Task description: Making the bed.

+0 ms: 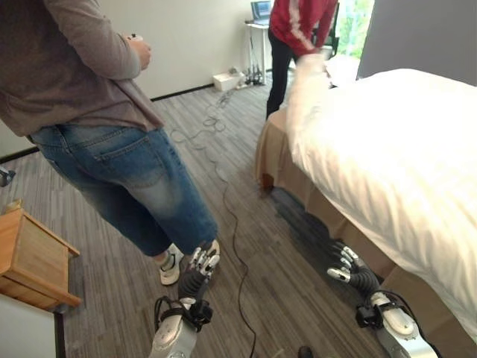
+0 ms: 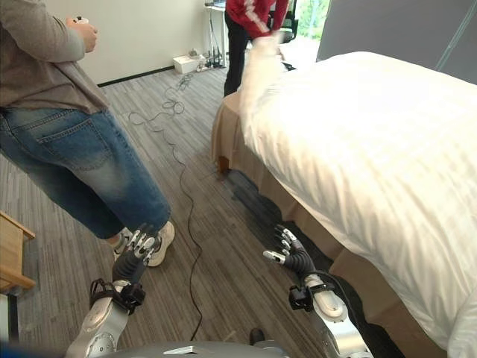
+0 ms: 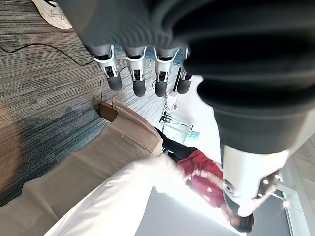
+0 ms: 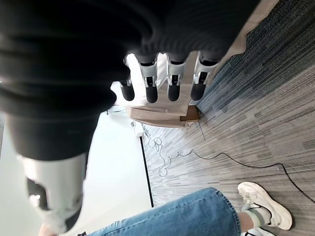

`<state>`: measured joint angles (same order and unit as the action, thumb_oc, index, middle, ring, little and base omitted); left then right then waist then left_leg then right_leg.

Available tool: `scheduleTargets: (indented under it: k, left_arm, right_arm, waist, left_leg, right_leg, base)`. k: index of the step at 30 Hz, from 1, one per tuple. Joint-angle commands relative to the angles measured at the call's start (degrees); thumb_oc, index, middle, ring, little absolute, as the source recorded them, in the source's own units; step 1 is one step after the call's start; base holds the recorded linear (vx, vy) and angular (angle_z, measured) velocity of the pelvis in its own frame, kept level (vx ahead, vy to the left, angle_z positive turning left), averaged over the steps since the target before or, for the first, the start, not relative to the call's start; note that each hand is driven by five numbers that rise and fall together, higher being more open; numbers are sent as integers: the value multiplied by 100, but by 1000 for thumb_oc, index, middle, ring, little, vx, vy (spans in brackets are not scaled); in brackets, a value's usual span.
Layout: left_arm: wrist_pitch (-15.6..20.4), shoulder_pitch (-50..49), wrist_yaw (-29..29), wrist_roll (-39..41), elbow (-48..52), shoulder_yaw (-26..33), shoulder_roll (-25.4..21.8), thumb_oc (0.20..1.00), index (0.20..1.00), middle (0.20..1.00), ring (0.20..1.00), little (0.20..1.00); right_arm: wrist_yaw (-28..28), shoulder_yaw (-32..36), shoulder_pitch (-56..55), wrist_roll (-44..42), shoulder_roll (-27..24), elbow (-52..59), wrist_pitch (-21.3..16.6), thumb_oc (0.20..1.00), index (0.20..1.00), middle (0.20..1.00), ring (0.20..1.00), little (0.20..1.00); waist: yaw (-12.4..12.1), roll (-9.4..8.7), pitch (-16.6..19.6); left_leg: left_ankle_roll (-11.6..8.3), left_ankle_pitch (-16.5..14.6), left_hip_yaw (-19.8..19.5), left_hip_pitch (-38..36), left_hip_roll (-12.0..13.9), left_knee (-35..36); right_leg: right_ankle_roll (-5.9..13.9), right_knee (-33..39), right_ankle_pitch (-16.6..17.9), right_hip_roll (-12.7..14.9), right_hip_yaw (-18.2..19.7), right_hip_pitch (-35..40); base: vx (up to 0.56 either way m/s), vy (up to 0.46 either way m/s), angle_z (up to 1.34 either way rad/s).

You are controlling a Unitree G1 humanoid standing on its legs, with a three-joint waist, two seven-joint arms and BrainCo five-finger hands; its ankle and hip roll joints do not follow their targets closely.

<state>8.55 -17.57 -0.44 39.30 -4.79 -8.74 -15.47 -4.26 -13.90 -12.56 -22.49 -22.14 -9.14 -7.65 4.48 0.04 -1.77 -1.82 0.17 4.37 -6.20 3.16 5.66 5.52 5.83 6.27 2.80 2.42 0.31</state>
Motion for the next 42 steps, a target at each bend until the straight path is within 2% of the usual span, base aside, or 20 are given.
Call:
scheduleTargets:
  k: [1,12,19,20,24,30,31,32,33,35,36,38,39,40,41,42]
  left_arm:
    - [245,306,-72,3,14,61,-62,1000,1000,1000,1000,1000]
    - [237,331,-71,-3,0,34,-80,1000,1000,1000,1000,1000]
    - [256,378,-29,2,-12,-3,-84,1000,1000,1000,1000,1000]
    - [109,588,147,-1020,633,700,-712,1000,1000,1000,1000,1000]
    - [104,592,147,-1018,630,663,-692,1000,1000,1000,1000,1000]
    - [94,652,155,-794,534,535,-604,1000,1000,1000,1000,1000]
    - [94,698,143,-314,437,497,-481,1000,1000,1000,1000,1000]
    - [98,704,138,-304,428,496,-483,1000,1000,1000,1000,1000]
    - [110,811,148,191,278,475,-330,1000,1000,1000,1000,1000]
    - [152,911,159,145,211,500,-347,1000,1000,1000,1000,1000]
    - [211,1089,159,132,204,463,-414,1000,1000,1000,1000,1000]
    - [210,1362,134,251,166,351,-415,1000,1000,1000,1000,1000]
    - [205,1425,154,244,163,287,-429,1000,1000,1000,1000,1000]
    - [205,1427,155,243,162,286,-428,1000,1000,1000,1000,1000]
    - [172,1586,142,216,80,167,-415,1000,1000,1000,1000,1000]
    - [170,1581,130,153,96,152,-438,1000,1000,1000,1000,1000]
  right_arm:
    - [-32,29,290,69,-116,419,-207,1000,1000,1000,1000,1000]
    - [-64,-10,282,15,-113,437,-187,1000,1000,1000,1000,1000]
    - [-29,25,284,-378,0,394,-212,1000,1000,1000,1000,1000]
    - [-299,898,168,-314,-310,1018,136,1000,1000,1000,1000,1000]
    - [-241,862,274,-282,-318,1026,107,1000,1000,1000,1000,1000]
    - [-228,734,342,-321,-288,944,103,1000,1000,1000,1000,1000]
    - [-228,724,349,-311,-278,969,82,1000,1000,1000,1000,1000]
    - [-228,725,351,-311,-279,968,81,1000,1000,1000,1000,1000]
    - [-234,661,362,-278,-292,990,58,1000,1000,1000,1000,1000]
    - [-315,511,434,-190,-373,1032,63,1000,1000,1000,1000,1000]
    - [-386,367,560,-217,-477,1025,54,1000,1000,1000,1000,1000]
    - [-468,234,695,-237,-614,978,47,1000,1000,1000,1000,1000]
    - [-490,189,714,-180,-660,979,64,1000,1000,1000,1000,1000]
    - [-490,189,716,-180,-660,976,62,1000,1000,1000,1000,1000]
    - [-416,170,775,-65,-678,948,99,1000,1000,1000,1000,1000]
    - [-396,221,739,-155,-639,970,78,1000,1000,1000,1000,1000]
  waist:
    - [27,-109,-64]
    - [46,-116,-55]
    - [70,-114,-54]
    - [83,-122,-350]
    - [78,-120,-320]
    - [23,-147,-280]
    - [28,-157,-287]
    - [30,-156,-289]
    - [42,-177,-326]
    - [-11,-241,-397]
    - [-100,-349,-602]
    - [-173,-433,-855]
    - [-171,-421,-881]
    - [-164,-419,-880]
    - [-199,-384,-821]
    - [-224,-315,-733]
  left_leg:
    - [326,-125,-193,37,-385,-66]
    - [324,-141,-177,19,-378,-66]
    - [327,-145,-134,12,-383,-66]
    - [353,-27,-32,177,-374,-110]
    - [356,-39,-74,161,-395,-113]
    - [337,-25,-119,172,-381,-91]
    - [329,-18,-133,184,-373,-97]
    - [328,-19,-136,183,-373,-97]
    - [304,-27,-184,196,-353,-140]
    - [236,-107,-187,363,-314,-508]
    - [36,-23,-184,901,-328,-1547]
    - [-321,410,-148,1601,-227,-2748]
    - [-314,482,-48,1756,-100,-2751]
    - [-316,477,-56,1765,-101,-2762]
    - [-188,444,341,1867,170,-1898]
    - [-178,643,593,1971,252,-1319]
  right_leg:
    - [-91,-319,-402,-152,-210,154]
    - [-88,-307,-403,-149,-180,183]
    - [-74,-313,-379,-144,-150,169]
    - [102,-870,-477,33,-545,-317]
    - [87,-857,-516,46,-585,-253]
    - [59,-813,-572,35,-591,-198]
    - [61,-848,-589,29,-566,-205]
    - [61,-855,-594,29,-569,-207]
    - [36,-900,-639,13,-512,-208]
    - [-2,-833,-642,63,-568,-169]
    - [-97,-778,-641,131,-715,-124]
    - [-227,-764,-726,164,-953,-25]
    - [-242,-768,-790,166,-1060,15]
    - [-243,-770,-794,165,-1068,13]
    - [-169,-656,-884,224,-1249,208]
    - [-122,-551,-929,167,-1304,341]
  base:
    - [0,0,0]
    - [0,0,0]
    - [0,0,0]
    - [0,0,0]
    - [22,15,9]
    - [12,2,1]
    - [3,-15,6]
    - [-1,-39,7]
    - [-8,-53,7]
    - [-76,-101,12]
    - [-171,-136,21]
    - [-141,-104,50]
    - [-26,-34,93]
    - [163,25,74]
    - [265,68,41]
    - [364,83,38]
